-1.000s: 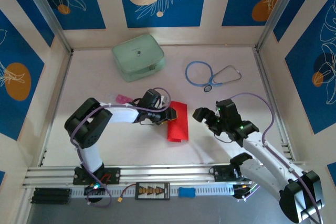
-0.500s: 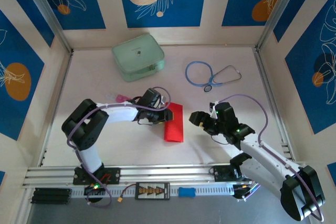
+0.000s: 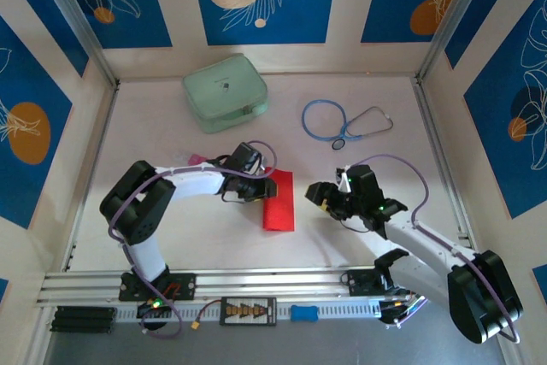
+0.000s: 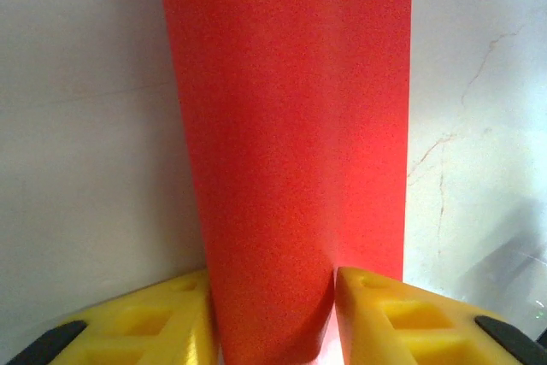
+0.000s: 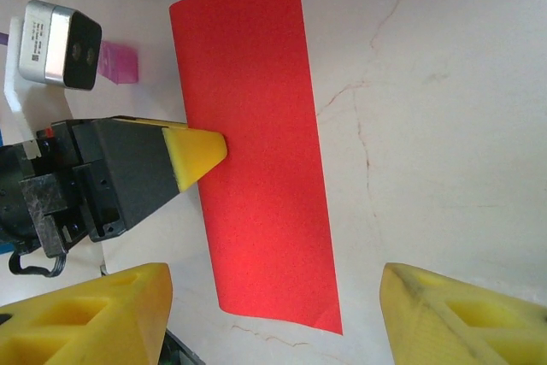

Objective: Fold a paper plane with a square sheet of paper (pick it up from the middle)
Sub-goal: First fold the square sheet of paper in half at the center of the table.

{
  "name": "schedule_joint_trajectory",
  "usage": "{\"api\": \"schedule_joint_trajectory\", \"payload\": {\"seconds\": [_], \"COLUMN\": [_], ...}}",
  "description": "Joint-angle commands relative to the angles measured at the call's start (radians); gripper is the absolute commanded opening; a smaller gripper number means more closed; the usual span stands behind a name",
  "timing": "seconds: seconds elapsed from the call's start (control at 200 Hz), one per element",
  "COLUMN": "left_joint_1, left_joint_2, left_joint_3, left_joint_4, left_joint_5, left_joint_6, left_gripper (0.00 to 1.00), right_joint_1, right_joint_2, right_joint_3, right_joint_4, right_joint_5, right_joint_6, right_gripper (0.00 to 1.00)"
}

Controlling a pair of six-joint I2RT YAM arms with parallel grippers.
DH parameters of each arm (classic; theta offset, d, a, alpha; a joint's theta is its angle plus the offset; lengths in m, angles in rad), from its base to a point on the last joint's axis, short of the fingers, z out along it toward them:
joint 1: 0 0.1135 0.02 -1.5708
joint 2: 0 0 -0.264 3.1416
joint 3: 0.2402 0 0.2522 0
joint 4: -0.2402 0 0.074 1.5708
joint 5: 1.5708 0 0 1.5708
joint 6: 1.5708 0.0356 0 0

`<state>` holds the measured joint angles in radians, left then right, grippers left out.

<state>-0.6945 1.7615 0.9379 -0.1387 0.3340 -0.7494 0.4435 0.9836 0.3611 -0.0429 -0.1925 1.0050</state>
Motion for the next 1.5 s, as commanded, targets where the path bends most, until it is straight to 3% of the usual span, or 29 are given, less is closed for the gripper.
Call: {"api": "schedule_joint_trajectory", "payload": {"seconds": [0.0, 0.23, 0.445, 0.815, 1.175, 1.496], "left_joint_1": [0.016, 0.029, 0.046, 0.027, 0.009, 0.008], "left_joint_2": [-0.009, -0.005, -0.014, 0.021, -0.003, -0.028], "left_joint_3": [0.008, 0.001, -0.033, -0.108, -0.056, 0.009], "left_joint_4": [-0.029, -0.025, 0.076, 0.364, 0.094, -0.063], "left_joint_5": [-0.002, 0.019, 0.116, 0.22, 0.073, 0.008], "left_joint_6": [0.025, 0.028, -0.03, -0.279, -0.149, -0.039], "left_gripper": [0.39, 0.37, 0.37, 0.36, 0.48, 0.48], "right_joint_1": [-0.006, -0.005, -0.004, -0.002, -0.001, 0.004], "right_joint_2": [0.008, 0.028, 0.043, 0.052, 0.056, 0.06], "right_joint_3": [-0.017, -0.02, -0.019, -0.019, -0.022, -0.021], "right_joint_4": [0.029, 0.042, 0.051, 0.053, 0.055, 0.055], "right_joint_5": [-0.038, -0.053, -0.06, -0.061, -0.065, -0.065], "right_joint_6": [0.009, 0.01, 0.013, 0.013, 0.014, 0.018], "right_gripper": [0.65, 0.61, 0.6, 0.59, 0.59, 0.59]}}
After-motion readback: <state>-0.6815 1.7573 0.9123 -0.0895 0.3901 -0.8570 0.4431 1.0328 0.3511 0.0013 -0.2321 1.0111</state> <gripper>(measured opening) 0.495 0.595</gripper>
